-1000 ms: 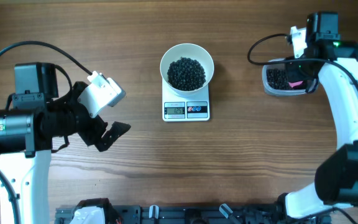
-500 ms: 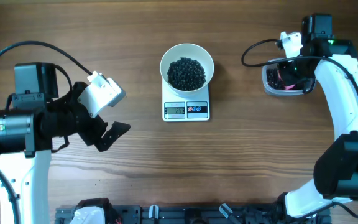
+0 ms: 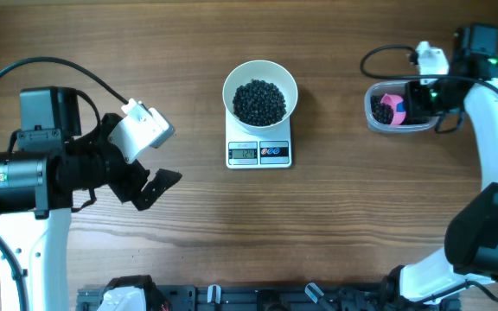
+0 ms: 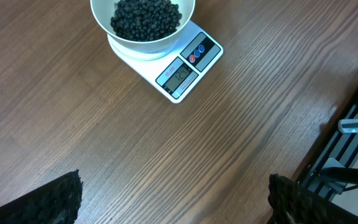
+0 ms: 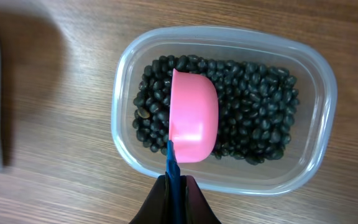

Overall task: Scoop item into bowl and weigh 150g on scale
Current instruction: 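Dig the pink scoop into the tub beans and lift a scoopful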

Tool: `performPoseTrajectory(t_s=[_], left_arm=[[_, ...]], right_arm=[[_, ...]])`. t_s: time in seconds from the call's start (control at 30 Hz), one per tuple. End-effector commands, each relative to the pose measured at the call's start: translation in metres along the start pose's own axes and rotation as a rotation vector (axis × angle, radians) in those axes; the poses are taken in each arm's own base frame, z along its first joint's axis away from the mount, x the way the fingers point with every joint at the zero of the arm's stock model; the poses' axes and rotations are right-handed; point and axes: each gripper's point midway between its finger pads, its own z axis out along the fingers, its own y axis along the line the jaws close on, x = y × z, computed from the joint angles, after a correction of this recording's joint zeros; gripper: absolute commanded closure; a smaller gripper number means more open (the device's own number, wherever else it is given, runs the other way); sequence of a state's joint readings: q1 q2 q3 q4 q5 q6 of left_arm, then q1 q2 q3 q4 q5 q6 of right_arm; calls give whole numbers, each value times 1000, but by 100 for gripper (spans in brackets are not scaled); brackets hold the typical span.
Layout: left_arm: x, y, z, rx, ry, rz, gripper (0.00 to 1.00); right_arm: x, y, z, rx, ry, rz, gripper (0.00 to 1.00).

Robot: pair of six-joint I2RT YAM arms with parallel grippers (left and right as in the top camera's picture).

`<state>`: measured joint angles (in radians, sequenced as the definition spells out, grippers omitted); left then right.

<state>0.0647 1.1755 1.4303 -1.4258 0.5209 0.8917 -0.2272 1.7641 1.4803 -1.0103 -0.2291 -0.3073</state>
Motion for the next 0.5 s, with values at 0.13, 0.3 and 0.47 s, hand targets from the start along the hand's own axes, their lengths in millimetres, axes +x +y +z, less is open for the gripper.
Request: performPoseTrajectory(t_s=[0.13,0.3,0.47], left_arm=[[1,-1,2,5,5,-9,0],[1,-1,2,5,5,-10,0],[1,-1,2,5,5,-10,0]], right_arm=[[6,-4,-6,-201,-30,149,96],[3,-5,-8,-227,-51,164,96],[4,-23,-22,-310,-121,257,96]])
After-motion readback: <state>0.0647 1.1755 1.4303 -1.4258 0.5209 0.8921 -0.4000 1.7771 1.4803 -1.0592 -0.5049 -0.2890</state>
